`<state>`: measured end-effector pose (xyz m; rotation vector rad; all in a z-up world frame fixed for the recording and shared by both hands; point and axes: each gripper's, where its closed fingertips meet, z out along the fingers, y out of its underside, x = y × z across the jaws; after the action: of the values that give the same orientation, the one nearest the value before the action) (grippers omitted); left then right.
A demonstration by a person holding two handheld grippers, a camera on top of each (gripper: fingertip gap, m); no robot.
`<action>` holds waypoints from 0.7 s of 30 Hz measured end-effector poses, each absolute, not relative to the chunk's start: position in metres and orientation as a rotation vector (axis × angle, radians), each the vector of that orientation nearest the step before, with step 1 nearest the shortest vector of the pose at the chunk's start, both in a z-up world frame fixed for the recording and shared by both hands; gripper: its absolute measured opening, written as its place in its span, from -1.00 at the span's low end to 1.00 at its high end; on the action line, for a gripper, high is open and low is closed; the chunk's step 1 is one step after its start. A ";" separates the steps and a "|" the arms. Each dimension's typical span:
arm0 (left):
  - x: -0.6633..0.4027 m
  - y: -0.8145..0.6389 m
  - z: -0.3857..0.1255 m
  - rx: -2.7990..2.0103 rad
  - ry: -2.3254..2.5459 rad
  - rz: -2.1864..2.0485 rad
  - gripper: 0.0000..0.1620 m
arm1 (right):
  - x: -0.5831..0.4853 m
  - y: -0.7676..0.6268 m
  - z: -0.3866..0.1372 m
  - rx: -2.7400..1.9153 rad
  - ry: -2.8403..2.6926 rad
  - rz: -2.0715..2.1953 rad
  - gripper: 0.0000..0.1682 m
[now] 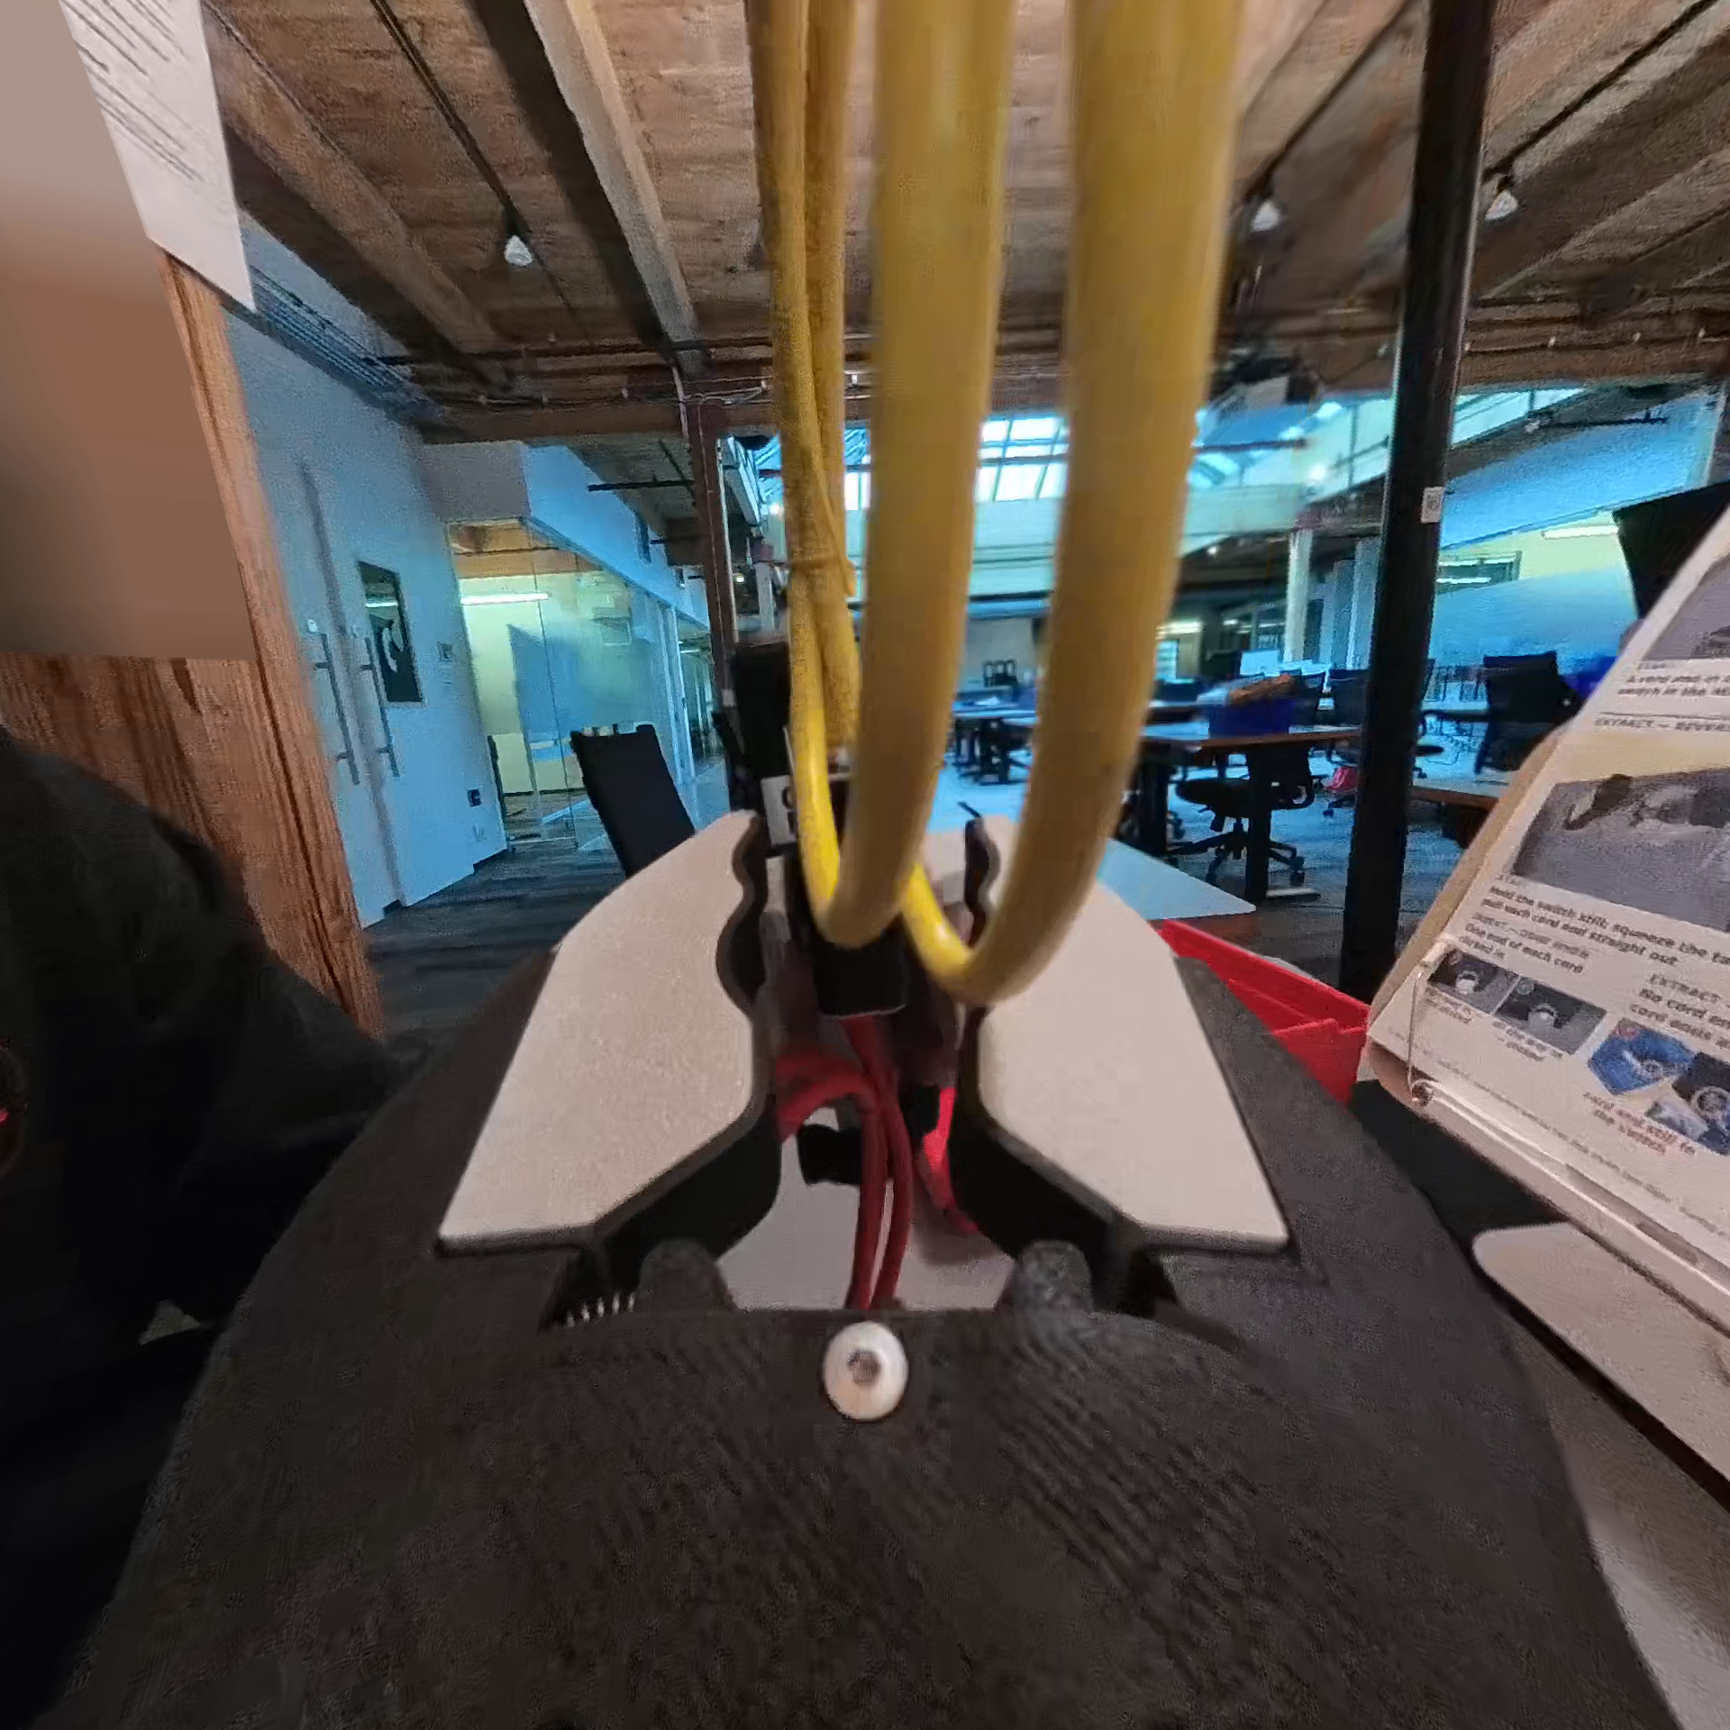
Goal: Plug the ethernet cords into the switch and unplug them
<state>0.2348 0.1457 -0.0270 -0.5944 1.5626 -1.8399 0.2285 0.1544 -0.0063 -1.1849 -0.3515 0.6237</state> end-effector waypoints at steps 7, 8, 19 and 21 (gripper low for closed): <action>0.240 0.161 -0.040 -0.676 1.573 -1.915 -0.67 | 0.223 0.182 0.007 -1.138 -0.406 0.620 -0.66; 0.240 0.163 -0.042 -0.696 1.573 -1.924 -0.67 | 0.224 0.185 0.003 -1.147 -0.415 0.609 -0.68; 0.254 0.188 -0.051 -0.759 1.492 -1.775 -0.67 | 0.240 0.201 -0.022 -1.248 -0.365 0.671 -0.64; 0.252 0.194 -0.043 -0.740 1.426 -1.731 -0.67 | 0.242 0.209 -0.031 -1.294 -0.343 0.672 -0.56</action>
<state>0.2524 0.1945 -0.0435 -0.7399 1.4261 -1.7307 0.2416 0.2086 -0.0309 -1.2944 -0.3427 0.6722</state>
